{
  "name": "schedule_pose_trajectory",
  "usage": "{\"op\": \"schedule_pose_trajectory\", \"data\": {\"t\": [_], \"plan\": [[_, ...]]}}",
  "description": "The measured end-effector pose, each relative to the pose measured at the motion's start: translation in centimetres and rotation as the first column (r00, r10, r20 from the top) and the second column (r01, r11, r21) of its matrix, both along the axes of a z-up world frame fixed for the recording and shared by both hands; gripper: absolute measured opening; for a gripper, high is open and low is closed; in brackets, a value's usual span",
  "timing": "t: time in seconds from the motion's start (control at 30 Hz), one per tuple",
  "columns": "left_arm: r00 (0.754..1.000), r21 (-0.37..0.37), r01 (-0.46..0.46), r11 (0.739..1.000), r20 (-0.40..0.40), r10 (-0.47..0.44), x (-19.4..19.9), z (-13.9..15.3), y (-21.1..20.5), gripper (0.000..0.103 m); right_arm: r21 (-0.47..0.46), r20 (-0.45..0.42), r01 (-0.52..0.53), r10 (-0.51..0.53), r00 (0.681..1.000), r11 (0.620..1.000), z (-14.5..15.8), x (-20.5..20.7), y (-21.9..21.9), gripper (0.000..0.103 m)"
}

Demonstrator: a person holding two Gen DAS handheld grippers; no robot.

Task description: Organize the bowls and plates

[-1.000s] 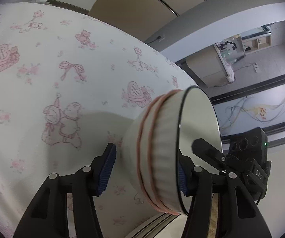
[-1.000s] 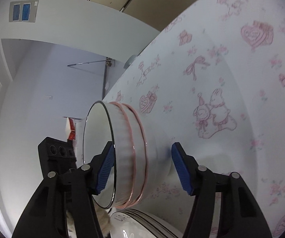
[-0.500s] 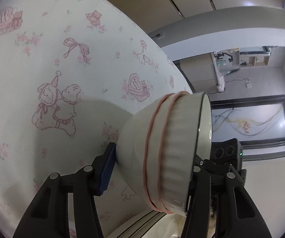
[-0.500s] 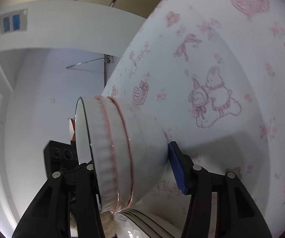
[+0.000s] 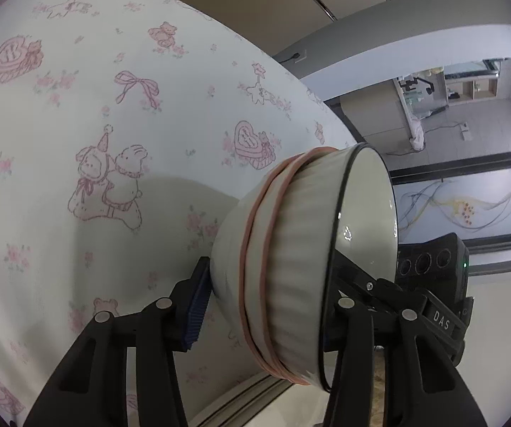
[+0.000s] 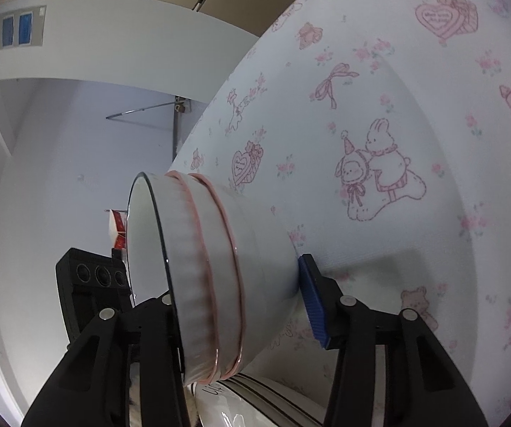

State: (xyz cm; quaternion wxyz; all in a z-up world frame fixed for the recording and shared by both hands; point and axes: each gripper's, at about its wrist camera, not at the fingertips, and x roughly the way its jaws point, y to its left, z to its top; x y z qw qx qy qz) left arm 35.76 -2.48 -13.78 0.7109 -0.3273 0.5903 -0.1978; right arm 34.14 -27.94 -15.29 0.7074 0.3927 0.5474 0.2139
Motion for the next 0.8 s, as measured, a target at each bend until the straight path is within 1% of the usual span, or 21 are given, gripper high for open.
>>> {"op": "schedule_pose_trajectory", "data": {"t": [0.17, 0.2, 0.3, 0.5, 0.57, 0.67, 0.73, 0.8], "plan": [[0.999, 0.002, -0.005, 1.000, 0.053, 0.005, -0.3, 2.1, 0.8, 0.050, 0.023, 0.037, -0.012, 0.011, 0.999, 1.000, 1.5, -0.2, 0.6, 0.046], [0.998, 0.004, -0.006, 1.000, 0.066, 0.006, -0.4, 2.5, 1.0, 0.050, 0.027, 0.042, -0.013, 0.011, 0.999, 1.000, 1.8, 0.4, 1.4, 0.046], [0.995, 0.014, -0.009, 1.000, 0.097, 0.008, -1.0, 4.1, 1.2, 0.050, 0.038, 0.058, -0.012, 0.010, 0.998, 0.999, 2.9, 0.2, 1.9, 0.046], [0.991, 0.055, -0.016, 0.998, 0.131, 0.008, -2.4, 6.6, 1.5, 0.048, 0.015, 0.096, -0.016, 0.014, 0.995, 1.000, 4.4, -0.3, 3.1, 0.046], [0.990, 0.055, -0.016, 0.998, 0.141, 0.008, -2.7, 7.0, 1.5, 0.048, -0.014, 0.116, -0.015, 0.016, 0.993, 1.000, 4.7, -0.4, 3.4, 0.046], [0.989, 0.033, -0.013, 0.999, 0.148, 0.007, -2.9, 7.2, 1.7, 0.048, -0.057, 0.143, 0.010, -0.002, 0.990, 0.998, 5.3, -0.8, 3.5, 0.042], [0.988, 0.026, -0.012, 1.000, 0.151, 0.008, -3.1, 7.4, 2.0, 0.048, -0.055, 0.156, 0.010, -0.001, 0.988, 0.998, 5.2, -0.7, 3.5, 0.041], [0.986, 0.036, -0.015, 0.999, 0.165, 0.009, -3.4, 7.9, 1.9, 0.048, -0.035, 0.154, 0.009, -0.004, 0.988, 0.999, 5.1, -0.8, 3.2, 0.041]]}}
